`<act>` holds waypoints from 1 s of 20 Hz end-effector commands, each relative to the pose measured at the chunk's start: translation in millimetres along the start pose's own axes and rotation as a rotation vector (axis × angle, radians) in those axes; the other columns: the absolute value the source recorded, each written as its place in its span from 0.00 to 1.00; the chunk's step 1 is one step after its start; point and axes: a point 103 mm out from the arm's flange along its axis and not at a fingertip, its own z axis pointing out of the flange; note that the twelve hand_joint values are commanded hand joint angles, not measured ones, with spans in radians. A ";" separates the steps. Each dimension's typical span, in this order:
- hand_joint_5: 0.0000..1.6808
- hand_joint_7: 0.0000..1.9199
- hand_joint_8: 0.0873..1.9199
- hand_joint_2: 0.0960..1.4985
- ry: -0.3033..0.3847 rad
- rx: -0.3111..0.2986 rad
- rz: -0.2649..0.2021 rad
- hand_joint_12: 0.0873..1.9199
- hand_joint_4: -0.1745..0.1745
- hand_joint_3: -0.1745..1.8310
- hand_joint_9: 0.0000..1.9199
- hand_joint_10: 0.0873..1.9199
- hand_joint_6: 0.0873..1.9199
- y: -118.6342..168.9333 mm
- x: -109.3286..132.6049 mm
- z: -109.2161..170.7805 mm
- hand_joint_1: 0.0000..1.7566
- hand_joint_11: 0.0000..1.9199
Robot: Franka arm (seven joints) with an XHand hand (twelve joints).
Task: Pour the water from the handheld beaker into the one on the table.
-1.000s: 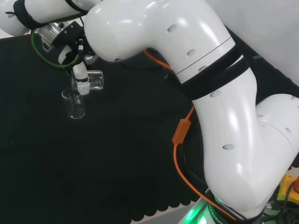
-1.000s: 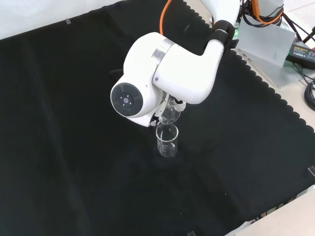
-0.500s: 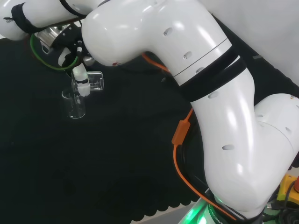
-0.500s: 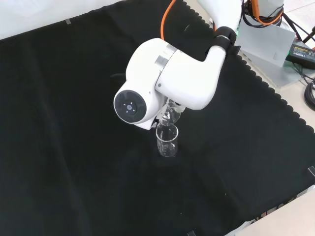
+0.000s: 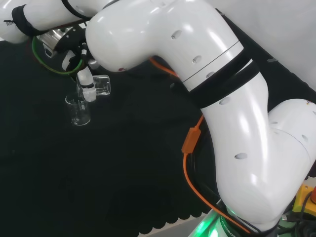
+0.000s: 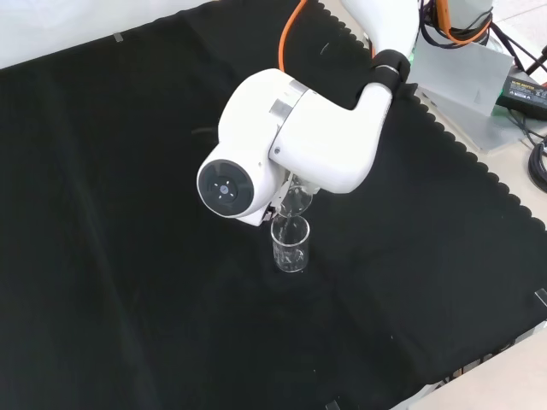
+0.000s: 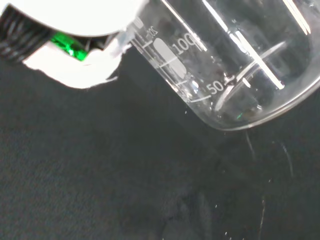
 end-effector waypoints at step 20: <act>0.68 0.63 0.49 0.33 -0.033 0.037 0.019 0.42 0.00 0.56 0.72 0.43 0.51 -3.3 3.9 -4.9 0.74 0.62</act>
